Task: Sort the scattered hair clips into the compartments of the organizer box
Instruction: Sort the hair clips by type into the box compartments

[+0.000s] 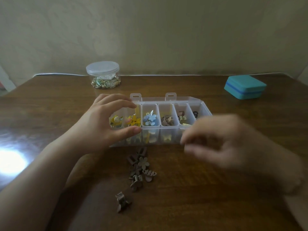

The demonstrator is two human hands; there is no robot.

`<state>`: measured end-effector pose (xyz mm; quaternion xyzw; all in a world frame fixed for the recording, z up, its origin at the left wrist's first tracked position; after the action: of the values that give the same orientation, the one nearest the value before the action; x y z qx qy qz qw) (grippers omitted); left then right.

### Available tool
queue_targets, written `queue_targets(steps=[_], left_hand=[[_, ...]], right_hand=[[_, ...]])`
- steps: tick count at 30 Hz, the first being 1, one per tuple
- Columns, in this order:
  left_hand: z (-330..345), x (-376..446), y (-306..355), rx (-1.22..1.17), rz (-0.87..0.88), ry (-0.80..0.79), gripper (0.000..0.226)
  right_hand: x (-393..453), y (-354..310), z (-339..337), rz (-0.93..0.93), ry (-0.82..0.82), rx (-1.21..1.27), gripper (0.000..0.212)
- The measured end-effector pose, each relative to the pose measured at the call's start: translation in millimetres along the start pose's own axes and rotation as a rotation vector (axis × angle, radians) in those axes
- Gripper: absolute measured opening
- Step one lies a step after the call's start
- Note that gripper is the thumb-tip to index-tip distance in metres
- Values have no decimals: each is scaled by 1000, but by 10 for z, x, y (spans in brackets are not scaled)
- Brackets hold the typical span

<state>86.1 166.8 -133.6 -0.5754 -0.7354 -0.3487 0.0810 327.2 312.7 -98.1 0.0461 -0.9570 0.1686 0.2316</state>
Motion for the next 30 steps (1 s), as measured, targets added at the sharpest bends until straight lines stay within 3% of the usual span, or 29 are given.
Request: queue_targets(steps=[2, 4, 6, 8, 11, 14, 17, 21, 24, 28, 30], left_hand=[[-3, 0, 8, -2, 1, 1, 66], [-3, -2, 12, -5, -1, 2, 66], [-3, -4, 8, -7, -4, 4, 66], [0, -2, 5, -10, -4, 1, 66], [-8, -7, -2, -9, -7, 4, 66], [-3, -6, 0, -2, -9, -2, 68], [-1, -4, -8, 2, -9, -1, 68], [0, -3, -11, 9, -11, -1, 71], [-6, 0, -8, 4, -17, -11, 71], [-15, 0, 4, -2, -17, -14, 71], [-16, 0, 13, -2, -21, -18, 72]], right_hand=[[-6, 125, -123, 75, 402, 9, 12], [-1, 276, -156, 205, 590, -52, 12], [19, 402, -86, 361, 499, -170, 22], [17, 421, -25, 386, 474, -320, 28], [93, 146, 108, 178, 515, -295, 24], [142, -188, 408, 24, 208, -116, 32], [135, -308, 641, -55, -41, -138, 31], [144, -270, 664, -150, -93, -98, 16], [120, -164, 470, -85, 56, 47, 18], [61, 89, 84, 68, 534, -33, 14], [38, 247, -20, 209, 671, -80, 9]])
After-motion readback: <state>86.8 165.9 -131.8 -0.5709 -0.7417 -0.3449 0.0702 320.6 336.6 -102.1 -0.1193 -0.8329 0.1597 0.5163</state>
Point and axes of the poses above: each hand's wrist, its own x-axis towards the middle knuckle, its own z-axis out of the palm, y = z × x, the point moved 2 cm from there along x, towards the middle knuckle, and after that the axes turned 6 degrees about y, right-handed, at the moved point
